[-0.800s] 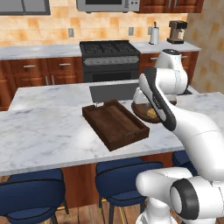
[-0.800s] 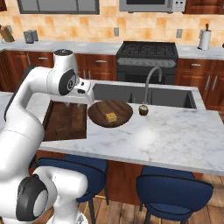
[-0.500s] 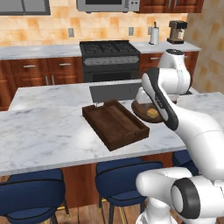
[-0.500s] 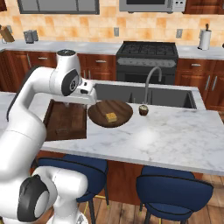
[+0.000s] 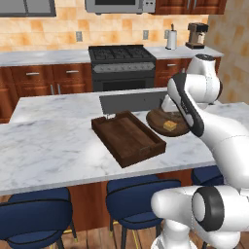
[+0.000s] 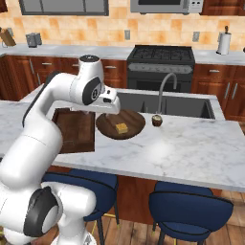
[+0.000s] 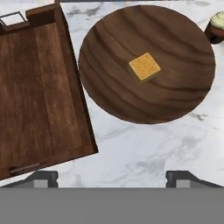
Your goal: Place the bowl with cake and the cupcake onto the tray.
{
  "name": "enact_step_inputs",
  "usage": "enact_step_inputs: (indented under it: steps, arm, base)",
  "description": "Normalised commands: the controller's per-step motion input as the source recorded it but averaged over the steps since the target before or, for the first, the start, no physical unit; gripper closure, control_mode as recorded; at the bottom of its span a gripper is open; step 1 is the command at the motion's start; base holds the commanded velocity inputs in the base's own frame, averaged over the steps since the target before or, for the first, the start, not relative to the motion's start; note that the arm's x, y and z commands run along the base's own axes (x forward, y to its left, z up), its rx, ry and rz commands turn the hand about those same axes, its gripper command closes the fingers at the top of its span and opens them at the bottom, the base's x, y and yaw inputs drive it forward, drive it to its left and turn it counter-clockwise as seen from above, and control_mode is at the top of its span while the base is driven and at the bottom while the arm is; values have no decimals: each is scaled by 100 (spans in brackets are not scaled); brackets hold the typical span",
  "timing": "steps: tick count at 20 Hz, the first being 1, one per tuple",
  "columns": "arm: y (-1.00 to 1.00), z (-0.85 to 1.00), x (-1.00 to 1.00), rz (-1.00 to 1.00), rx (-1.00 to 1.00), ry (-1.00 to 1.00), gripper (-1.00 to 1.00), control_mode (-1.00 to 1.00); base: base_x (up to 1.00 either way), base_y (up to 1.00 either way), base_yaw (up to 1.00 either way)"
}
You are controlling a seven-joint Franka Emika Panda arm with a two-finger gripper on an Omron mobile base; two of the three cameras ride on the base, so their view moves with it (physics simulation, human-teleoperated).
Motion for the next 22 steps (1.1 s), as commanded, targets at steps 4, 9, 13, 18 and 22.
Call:
enact_step_inputs:
  steps: [4, 9, 13, 18, 22]
  arm:
    - [-52, 0, 47, -9, 0, 0, -100, -100]
    - [-51, -5, 61, -9, 0, 4, -100, -100]
    - [-49, -10, 58, -8, 0, 4, -100, -100]
    - [-48, -12, 54, -6, 0, 3, -100, -100]
    - [-45, -27, 42, -1, 0, 4, -100, -100]
  base:
    - [0, 0, 0]
    - [0, 0, 0]
    - [0, 0, 0]
    - [0, 0, 0]
    - [0, 0, 0]
